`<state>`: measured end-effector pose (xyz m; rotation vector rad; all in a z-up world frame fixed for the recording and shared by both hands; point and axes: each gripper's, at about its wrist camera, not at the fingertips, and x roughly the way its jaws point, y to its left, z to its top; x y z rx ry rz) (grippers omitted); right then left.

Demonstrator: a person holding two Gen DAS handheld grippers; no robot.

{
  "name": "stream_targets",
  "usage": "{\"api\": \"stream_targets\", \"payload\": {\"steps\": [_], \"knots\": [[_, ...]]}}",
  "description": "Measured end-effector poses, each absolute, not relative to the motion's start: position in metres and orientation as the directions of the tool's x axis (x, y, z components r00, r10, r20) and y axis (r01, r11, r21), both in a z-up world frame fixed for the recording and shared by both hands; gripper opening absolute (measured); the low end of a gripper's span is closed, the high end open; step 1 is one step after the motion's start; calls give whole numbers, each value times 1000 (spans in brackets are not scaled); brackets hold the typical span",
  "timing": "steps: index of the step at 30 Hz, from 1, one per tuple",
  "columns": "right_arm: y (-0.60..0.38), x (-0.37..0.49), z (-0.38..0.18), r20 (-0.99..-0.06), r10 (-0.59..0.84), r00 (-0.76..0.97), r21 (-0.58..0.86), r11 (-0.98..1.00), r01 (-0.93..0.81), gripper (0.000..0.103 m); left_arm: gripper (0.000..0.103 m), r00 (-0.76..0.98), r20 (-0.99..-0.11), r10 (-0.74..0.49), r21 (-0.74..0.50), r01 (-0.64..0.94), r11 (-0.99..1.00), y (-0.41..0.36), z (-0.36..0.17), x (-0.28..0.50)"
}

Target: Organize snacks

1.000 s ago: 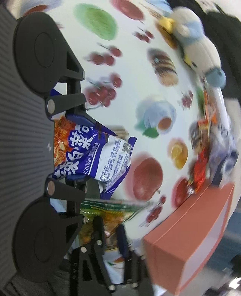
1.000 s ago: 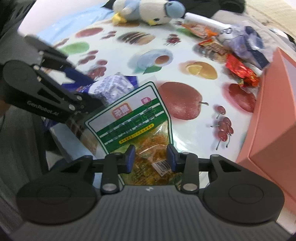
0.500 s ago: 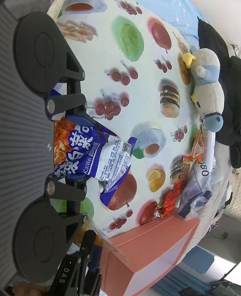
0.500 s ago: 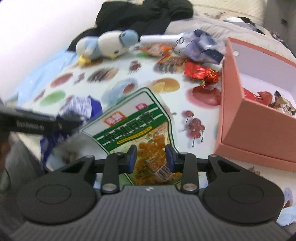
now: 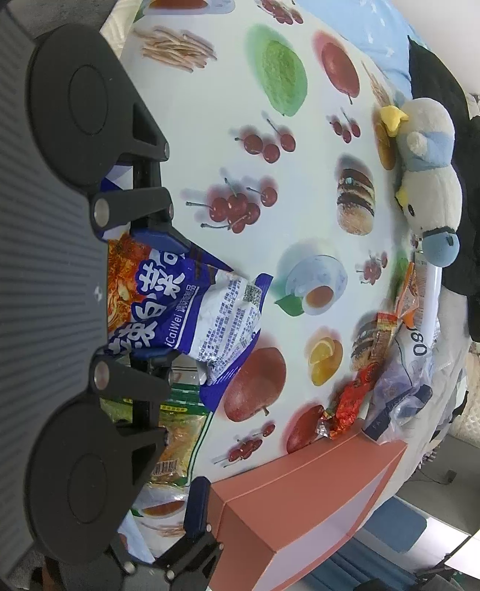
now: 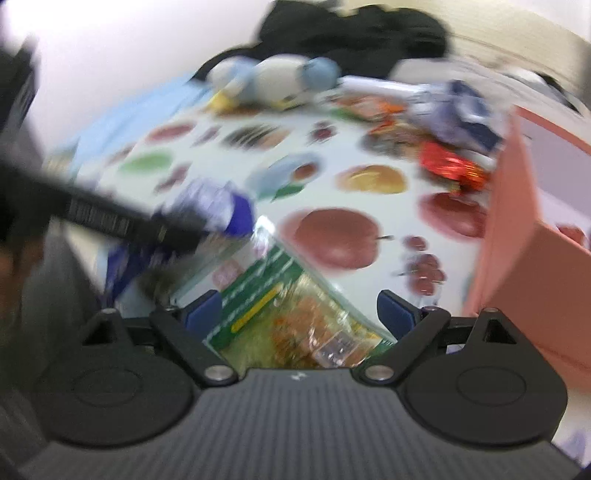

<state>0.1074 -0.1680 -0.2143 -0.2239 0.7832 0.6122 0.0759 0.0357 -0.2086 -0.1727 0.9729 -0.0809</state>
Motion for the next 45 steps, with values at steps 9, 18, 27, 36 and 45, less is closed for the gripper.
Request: {"api": "stream_targets", "payload": {"steps": [9,18,27,36,45], "knots": [[-159,119,-245,-798,334,501,-105,743,-661,103,55,552,-824,-131,-178,-31,984,38,-214,73],[-154,106,-249,-803,337,492,-73,763,-642,78,55,553,-824,-123,-177,-44,983,38,-216,74],[-153,93,-227,-780,318,539,-55,823,-565,20,55,576,-809,-120,-183,-52,982,35,-204,73],[-171,82,-201,-747,294,596,9,901,-433,10,55,624,-771,-128,-217,-69,974,31,-173,60],[-195,65,-164,-688,244,683,31,951,-309,9,54,645,-747,-161,-254,-53,966,14,-140,41]]}}
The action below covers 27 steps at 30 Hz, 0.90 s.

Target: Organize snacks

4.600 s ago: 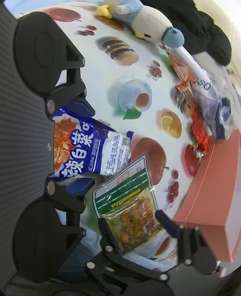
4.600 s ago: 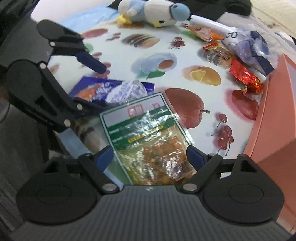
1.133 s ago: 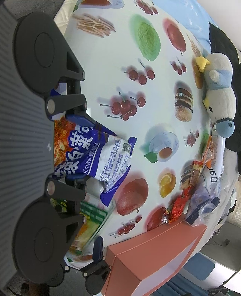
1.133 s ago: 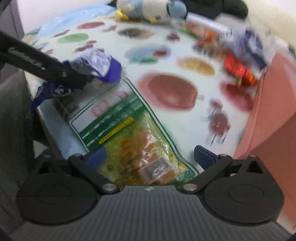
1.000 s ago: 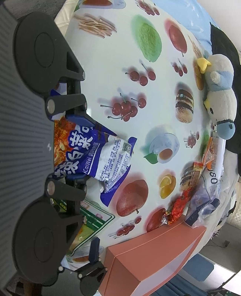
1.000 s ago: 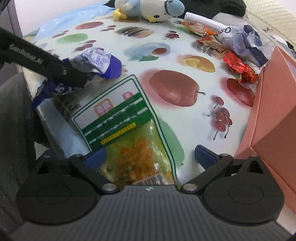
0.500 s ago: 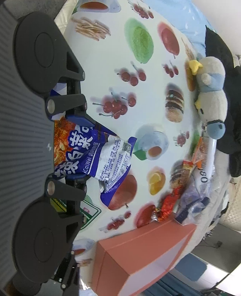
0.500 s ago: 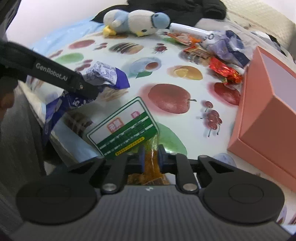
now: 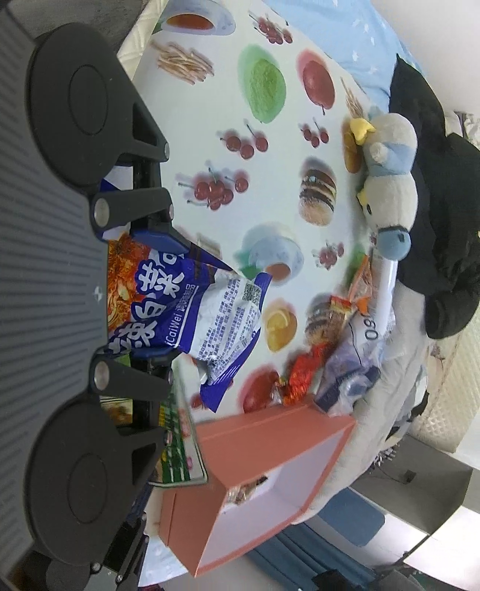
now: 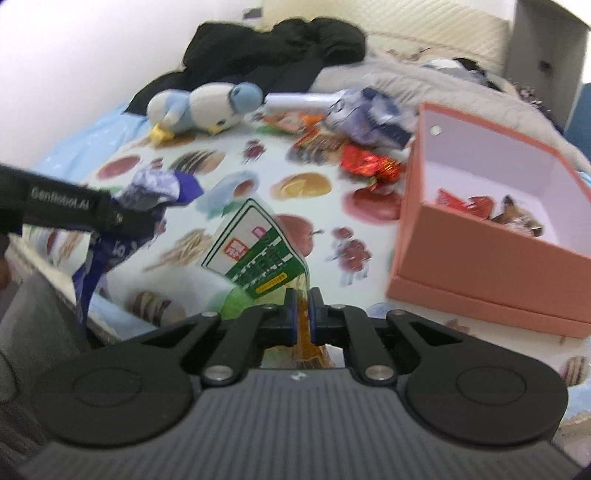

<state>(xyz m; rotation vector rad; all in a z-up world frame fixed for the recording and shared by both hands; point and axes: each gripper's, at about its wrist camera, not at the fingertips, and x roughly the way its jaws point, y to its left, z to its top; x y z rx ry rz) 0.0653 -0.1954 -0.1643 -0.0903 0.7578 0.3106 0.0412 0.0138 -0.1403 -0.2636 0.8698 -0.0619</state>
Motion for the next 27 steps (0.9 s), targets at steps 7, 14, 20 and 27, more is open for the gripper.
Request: {"api": "stream_targets", "payload": {"steps": [7,14,20,27], "knots": [[-212,45,-131,-637,193,746,35,974,-223,8,54,651,-729,-211,-281,-4,960,-11,-119,33],[-235,27,-101,-591,142,794,44,989,-144,8,54,634,-724,-272,-300,66,952,-47,-108,36],[-267,28,-88,-584,80,808,55,997,-59,8,54,623,-721,-302,-307,103,946,-77,-95,57],[-312,53,-63,-553,18,833,76,997,29,8,54,620,-703,-349,-303,183,935,-122,-66,110]]}}
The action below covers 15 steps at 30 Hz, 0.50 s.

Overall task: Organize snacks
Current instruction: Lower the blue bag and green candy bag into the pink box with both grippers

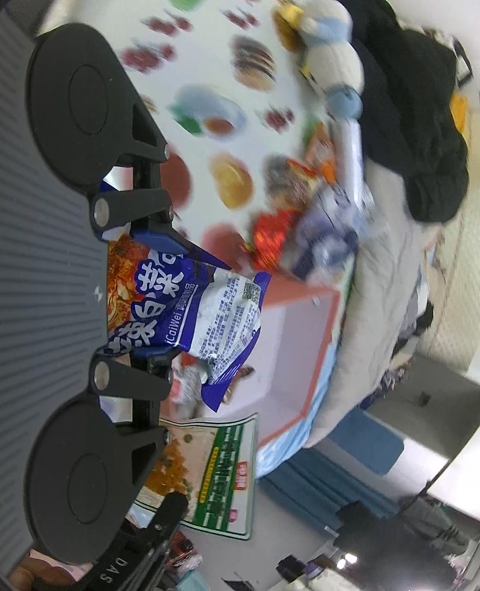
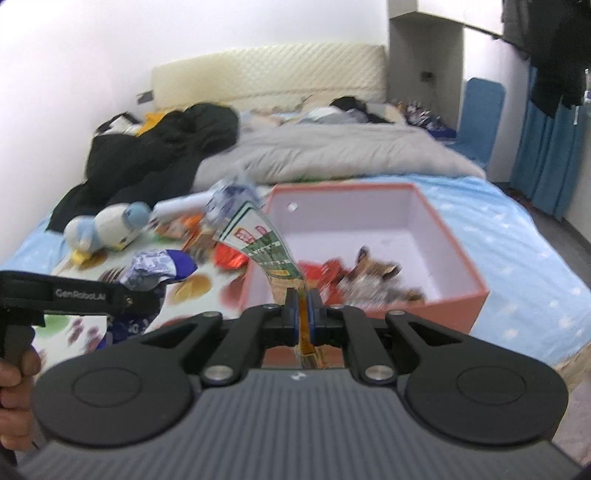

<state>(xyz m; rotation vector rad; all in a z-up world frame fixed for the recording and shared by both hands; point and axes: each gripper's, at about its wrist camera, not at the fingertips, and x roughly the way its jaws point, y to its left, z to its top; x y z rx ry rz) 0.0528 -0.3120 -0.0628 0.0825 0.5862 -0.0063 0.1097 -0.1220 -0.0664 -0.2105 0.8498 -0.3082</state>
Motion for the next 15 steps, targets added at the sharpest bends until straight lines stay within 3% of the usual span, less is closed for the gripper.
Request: {"api": "stream_targets", "payload": {"steps": [7,15], "knots": [[-357,106,-47,-511,-20,859,103,991,85,8,54,605,-687,-402,-278,291,915,-190,-49,184],[-402,173,-69,-547,-38,836,118,985,123,8,54,537,-733,-416,-258,346,902,-250,-74,259]]}}
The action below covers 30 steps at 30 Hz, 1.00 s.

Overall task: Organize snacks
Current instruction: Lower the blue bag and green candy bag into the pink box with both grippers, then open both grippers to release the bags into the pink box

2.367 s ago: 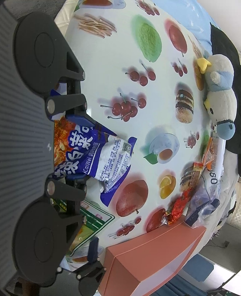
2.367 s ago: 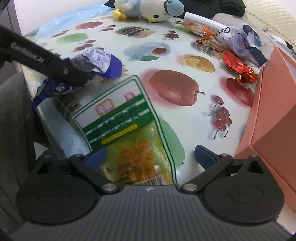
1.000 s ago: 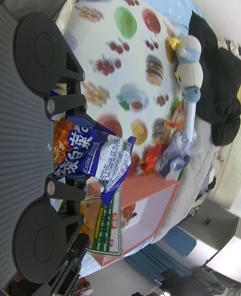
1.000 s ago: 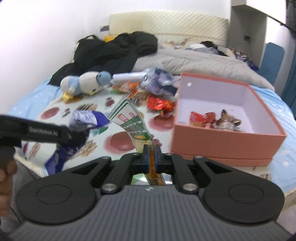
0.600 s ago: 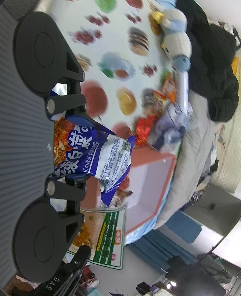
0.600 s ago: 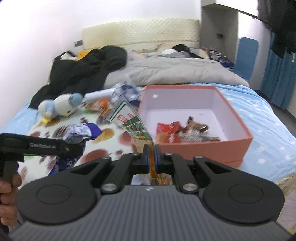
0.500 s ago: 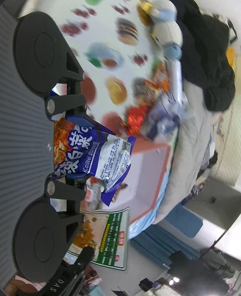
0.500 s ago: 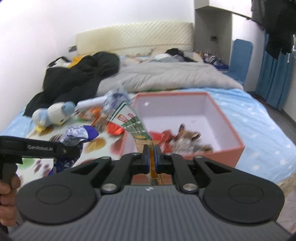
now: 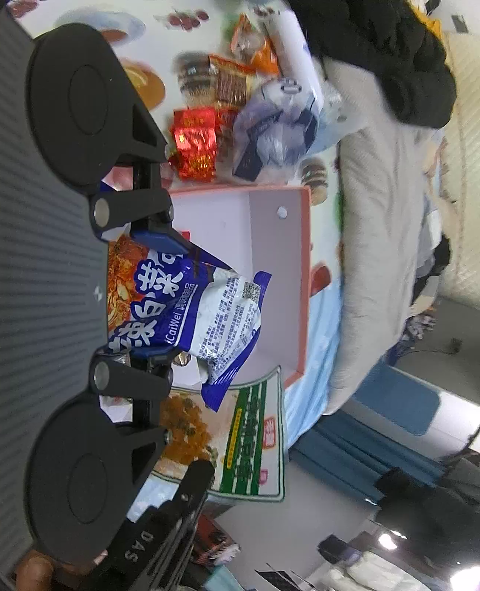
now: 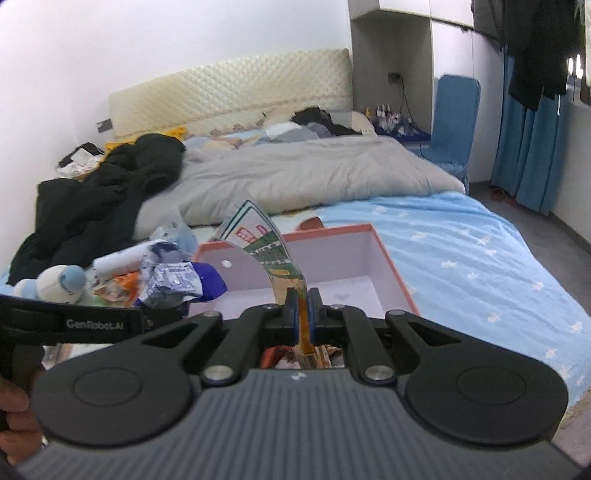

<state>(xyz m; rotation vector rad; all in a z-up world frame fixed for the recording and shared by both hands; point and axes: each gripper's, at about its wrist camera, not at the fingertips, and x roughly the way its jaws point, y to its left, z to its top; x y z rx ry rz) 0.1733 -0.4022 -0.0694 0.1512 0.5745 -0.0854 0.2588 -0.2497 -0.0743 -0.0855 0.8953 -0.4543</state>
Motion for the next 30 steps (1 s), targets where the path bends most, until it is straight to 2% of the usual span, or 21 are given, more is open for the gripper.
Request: {"api": "stream_targets", "payload": {"steps": [10,16,19,20,21,22,30], "knots": [[-433,230,-130,-655,-21,755,165,971,171,9,54,472,-783,-406,-238,376,896,-276,-116,307],[-442,235,-136,-659,-23,752,186,964,192,11,55,465,-787,-406,-235,383,894,-277,-122,309],[-444,234,-139,-680,-12,733,202,958,202,13,61,474,-782,-405,-227,389,893,-276,-115,303],[-444,233,-139,-689,-16,725,195,959,207,29,62,482,-776,-408,-228,388,893,-274,-111,300],[-444,232,-139,-692,-16,722,193,959,207,51,62,488,-771,-409,-227,390,892,-273,-107,297],[-443,227,-137,-687,-15,727,200,957,208,59,62,493,-766,-412,-227,392,892,-271,-103,293],[-429,184,-109,-641,-13,767,221,954,201,60,62,550,-722,-419,-214,399,892,-245,-61,246]]}}
